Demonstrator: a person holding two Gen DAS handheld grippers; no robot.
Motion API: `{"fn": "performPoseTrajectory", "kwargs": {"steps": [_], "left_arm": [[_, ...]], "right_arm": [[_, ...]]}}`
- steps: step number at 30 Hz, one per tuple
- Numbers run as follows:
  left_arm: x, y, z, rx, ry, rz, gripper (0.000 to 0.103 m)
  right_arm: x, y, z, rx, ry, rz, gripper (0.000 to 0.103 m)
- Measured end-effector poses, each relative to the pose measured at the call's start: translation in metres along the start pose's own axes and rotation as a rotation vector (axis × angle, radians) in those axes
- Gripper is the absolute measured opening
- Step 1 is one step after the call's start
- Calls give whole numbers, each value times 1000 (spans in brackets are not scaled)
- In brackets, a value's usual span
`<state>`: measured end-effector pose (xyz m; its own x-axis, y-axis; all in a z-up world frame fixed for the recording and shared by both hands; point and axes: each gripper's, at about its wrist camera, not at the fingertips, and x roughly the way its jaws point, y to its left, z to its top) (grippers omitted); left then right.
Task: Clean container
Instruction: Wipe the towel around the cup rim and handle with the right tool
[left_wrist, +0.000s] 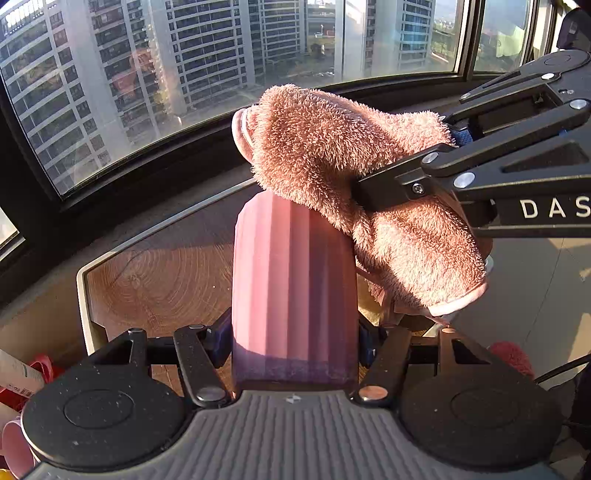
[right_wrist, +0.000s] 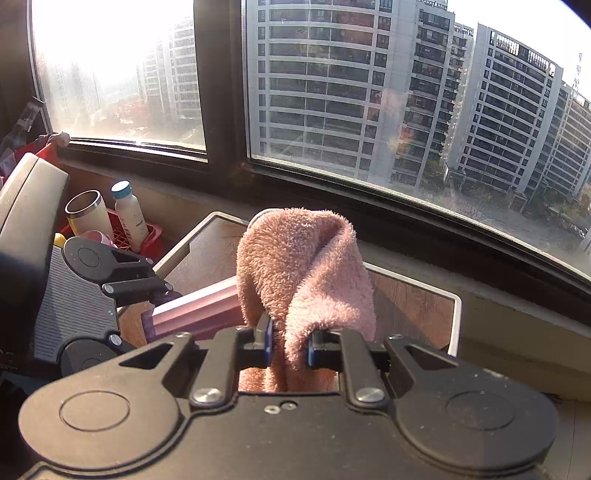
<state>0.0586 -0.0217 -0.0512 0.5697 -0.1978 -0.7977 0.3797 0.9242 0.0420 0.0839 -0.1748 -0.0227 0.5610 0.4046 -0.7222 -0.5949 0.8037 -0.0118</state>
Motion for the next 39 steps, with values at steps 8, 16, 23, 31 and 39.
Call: {"fn": "performPoseTrajectory", "kwargs": {"steps": [8,16,23,31,39], "left_arm": [[6,6,0,-16,17,26,62],[4,5,0,-25,14,17,62],[0,4,0,-21,1,0,62],[0,5,0,-15,-14,-8,62],[6,9,0,-20,-6,9,62]], "right_arm": [[-14,-14,4,54,-49,54,15],[-8,10,1,-14,-21,186,16],[-1,12,-1,-25,7,118,16],[4,-7,2,24,0,-32,16],[-5,-22,5,76,-42,-62,17]]}}
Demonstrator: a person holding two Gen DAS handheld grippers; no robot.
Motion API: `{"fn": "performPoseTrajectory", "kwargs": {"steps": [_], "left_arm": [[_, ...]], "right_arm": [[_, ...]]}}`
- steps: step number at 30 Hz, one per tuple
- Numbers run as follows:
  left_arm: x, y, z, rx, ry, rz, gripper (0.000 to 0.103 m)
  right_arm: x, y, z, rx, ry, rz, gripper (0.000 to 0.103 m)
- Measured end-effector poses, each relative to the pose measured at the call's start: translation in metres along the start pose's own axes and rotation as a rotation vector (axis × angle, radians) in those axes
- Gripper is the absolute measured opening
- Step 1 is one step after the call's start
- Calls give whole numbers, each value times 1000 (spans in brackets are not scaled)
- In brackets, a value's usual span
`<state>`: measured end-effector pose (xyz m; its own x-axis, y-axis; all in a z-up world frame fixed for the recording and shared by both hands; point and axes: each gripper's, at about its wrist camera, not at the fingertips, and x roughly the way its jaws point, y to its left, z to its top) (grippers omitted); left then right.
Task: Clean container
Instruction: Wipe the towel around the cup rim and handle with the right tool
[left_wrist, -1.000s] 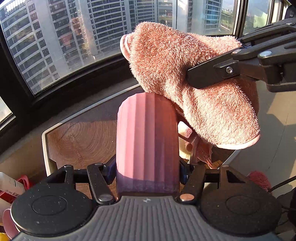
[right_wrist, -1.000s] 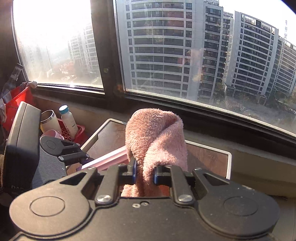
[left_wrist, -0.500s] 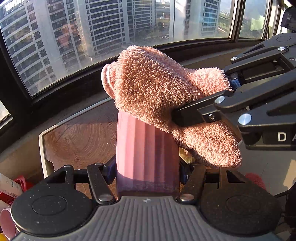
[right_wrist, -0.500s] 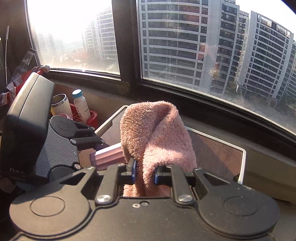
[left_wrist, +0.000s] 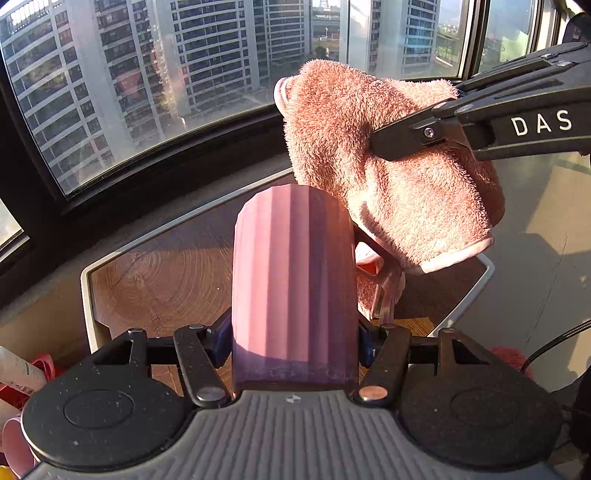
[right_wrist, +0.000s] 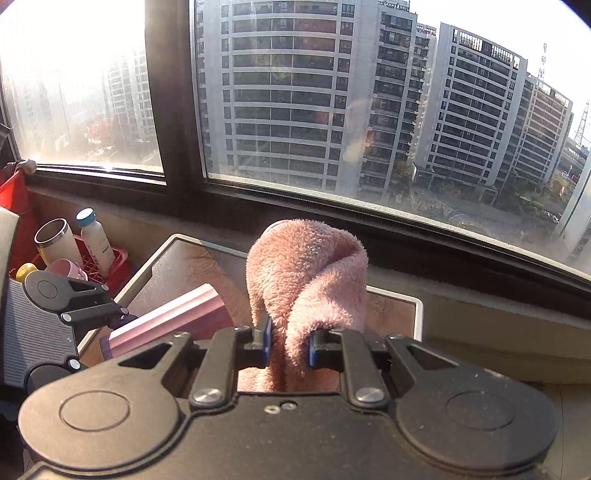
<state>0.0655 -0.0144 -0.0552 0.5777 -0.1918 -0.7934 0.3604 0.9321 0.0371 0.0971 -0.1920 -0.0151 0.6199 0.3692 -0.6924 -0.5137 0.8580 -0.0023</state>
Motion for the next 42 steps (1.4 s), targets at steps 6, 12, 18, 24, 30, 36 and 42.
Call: {"fn": "performPoseTrajectory", "kwargs": {"steps": [6,12,18,24,30,36,42], "left_arm": [[3,3,0,-13,9,7,62],[-2,-2,1,-3,-1,-13,62],[-7,-6,2,5,-17,-29,62],[-6,-4,2,5,-18,-32,62],[-5,-4,2,20,-25,-24,62],[2,1,1,9,-4,-3,62],[5,3,0,-2,8,7,62]], "right_arm": [[-8,16,0,-34,-16,142,17],[-6,35,-6,-87,14,202,17],[-1,35,-5,-95,33,165,17],[2,27,-5,-92,36,99,17],[5,14,-2,-59,25,-2,17],[1,2,-1,-17,4,-7,17],[-8,20,-3,-77,-21,133,17]]}}
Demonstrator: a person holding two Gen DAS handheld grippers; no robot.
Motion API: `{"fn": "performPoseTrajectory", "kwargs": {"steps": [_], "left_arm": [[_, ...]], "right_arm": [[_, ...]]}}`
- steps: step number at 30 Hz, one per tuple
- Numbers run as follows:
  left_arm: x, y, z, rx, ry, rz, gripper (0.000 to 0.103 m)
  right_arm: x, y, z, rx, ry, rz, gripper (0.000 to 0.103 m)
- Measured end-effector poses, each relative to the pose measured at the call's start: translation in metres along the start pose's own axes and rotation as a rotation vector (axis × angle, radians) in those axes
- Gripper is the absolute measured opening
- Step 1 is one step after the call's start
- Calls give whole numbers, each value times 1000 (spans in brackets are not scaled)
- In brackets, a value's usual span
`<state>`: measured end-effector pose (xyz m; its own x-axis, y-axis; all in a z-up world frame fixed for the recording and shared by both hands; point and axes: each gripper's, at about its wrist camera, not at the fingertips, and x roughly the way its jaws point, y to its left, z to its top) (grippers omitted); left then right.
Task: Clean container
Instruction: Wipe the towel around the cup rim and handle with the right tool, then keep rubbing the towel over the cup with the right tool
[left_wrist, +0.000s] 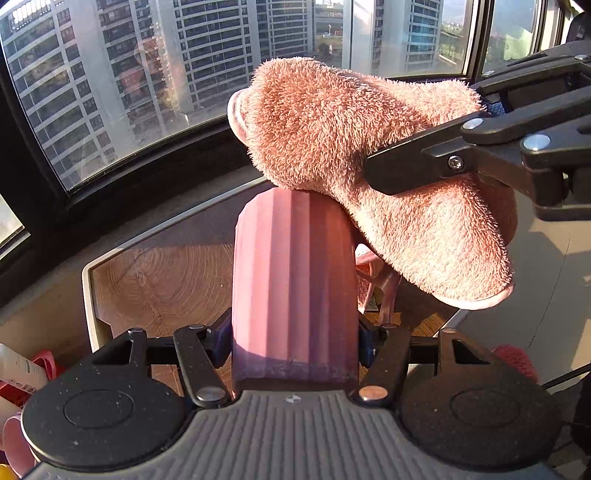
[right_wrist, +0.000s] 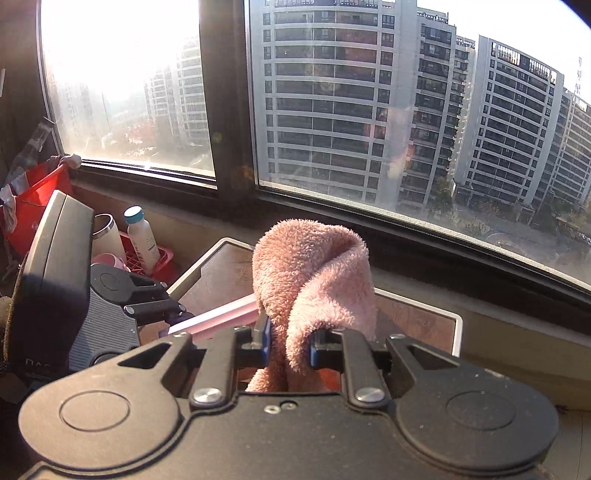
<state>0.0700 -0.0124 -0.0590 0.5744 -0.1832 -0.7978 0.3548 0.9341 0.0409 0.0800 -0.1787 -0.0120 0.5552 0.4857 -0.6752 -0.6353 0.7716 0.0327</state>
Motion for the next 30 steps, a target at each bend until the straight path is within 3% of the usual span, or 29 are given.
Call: {"fn": "performPoseTrajectory", "kwargs": {"steps": [7,19,26,30], "left_arm": [[-7,-6,0,15,-20,-31,62],[-8,-5,0,11,-34,-53,62],[-8,-6,0,27,-49,-41,62],[-5,-3,1,12,-33,-27,62]], "right_arm": [[13,14,-7,-40,62,49,18],[15,3,-4,-39,67,-67,18],[18,-21,-3,44,68,-203,18],[12,-30,-2,100,51,-190,18]]}}
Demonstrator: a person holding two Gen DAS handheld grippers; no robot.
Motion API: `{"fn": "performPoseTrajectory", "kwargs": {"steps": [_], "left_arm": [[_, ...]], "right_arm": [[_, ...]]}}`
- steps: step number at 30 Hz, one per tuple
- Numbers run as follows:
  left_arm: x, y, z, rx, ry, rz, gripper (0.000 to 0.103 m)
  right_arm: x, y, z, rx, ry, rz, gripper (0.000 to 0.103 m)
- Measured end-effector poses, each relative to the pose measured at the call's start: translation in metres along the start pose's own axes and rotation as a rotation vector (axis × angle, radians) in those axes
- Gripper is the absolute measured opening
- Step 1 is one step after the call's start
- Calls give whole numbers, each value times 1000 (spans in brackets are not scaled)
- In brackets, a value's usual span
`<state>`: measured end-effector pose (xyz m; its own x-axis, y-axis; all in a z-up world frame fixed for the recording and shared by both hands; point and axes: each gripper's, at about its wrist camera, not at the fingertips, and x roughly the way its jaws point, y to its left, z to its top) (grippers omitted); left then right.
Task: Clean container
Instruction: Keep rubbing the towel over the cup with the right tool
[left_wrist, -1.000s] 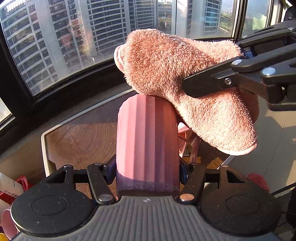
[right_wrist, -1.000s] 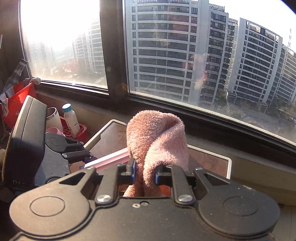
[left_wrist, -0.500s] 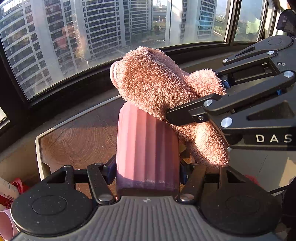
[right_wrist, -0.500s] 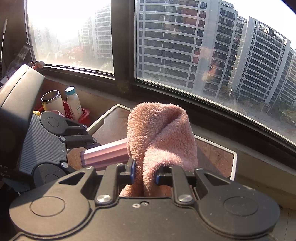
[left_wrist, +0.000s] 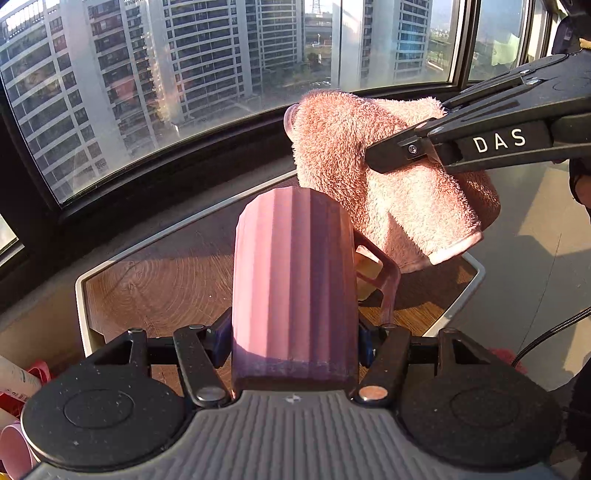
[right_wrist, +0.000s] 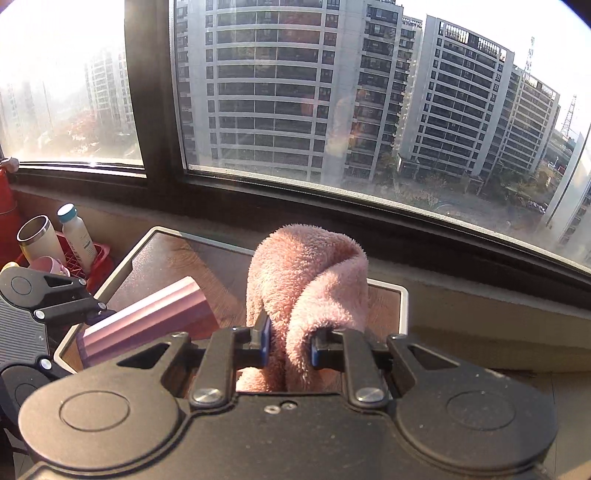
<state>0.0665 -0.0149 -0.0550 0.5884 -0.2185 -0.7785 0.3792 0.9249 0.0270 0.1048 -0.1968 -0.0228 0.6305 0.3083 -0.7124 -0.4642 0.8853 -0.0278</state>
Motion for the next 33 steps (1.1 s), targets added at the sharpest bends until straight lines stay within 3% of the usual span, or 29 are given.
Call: {"fn": "performPoseTrajectory", "kwargs": {"steps": [6,12,26,33], "left_arm": [[3,4,0,-20,15,19,62],[1,2,0,-21,16,9,62],[-5,-1,1,-16,-1,-16,62],[-6,-2,1,-7,-8,-11,62]], "right_arm": [[-12,18,0,-43,-36,128,18],[-14,39,-6,-110,-15,238,19],[-6,35,-8,-123,5,144,19],[-4,26,-6,-112,-3,48,16]]}}
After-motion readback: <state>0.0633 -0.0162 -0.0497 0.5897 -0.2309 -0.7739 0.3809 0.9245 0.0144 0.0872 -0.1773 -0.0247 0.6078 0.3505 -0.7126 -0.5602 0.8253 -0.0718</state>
